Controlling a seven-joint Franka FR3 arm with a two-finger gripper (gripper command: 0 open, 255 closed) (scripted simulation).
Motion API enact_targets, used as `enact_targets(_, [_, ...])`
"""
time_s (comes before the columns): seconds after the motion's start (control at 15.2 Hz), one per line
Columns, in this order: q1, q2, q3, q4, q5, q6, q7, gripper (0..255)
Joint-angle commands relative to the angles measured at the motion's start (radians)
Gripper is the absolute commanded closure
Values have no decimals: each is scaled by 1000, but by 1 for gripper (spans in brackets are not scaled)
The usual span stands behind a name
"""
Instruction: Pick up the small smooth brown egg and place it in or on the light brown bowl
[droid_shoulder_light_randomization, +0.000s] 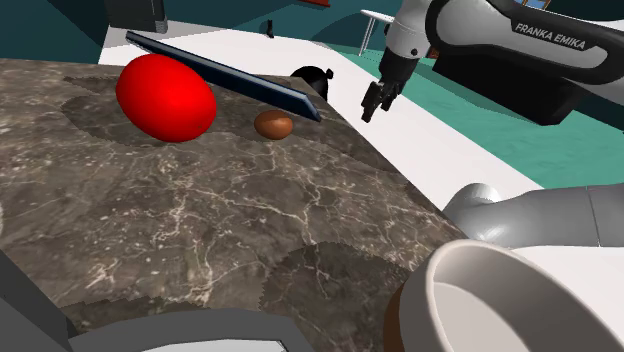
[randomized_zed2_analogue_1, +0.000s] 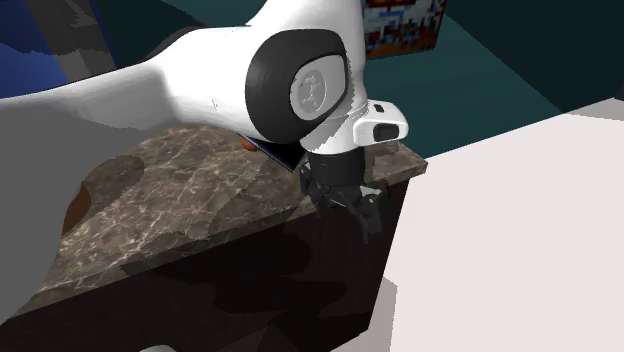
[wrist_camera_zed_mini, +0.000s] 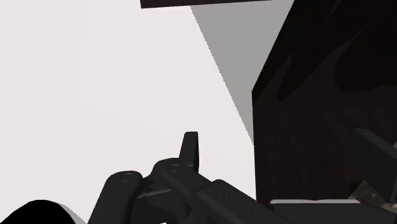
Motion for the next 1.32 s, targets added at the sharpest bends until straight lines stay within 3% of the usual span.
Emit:
enact_targets(0.0, [0, 0, 0, 0, 0, 0, 0, 0])
enact_targets(0.79, [99, -204, 240, -194, 218, 411, 320, 0])
enact_targets(1.25, [101, -238, 443, -228, 293, 681, 521, 0])
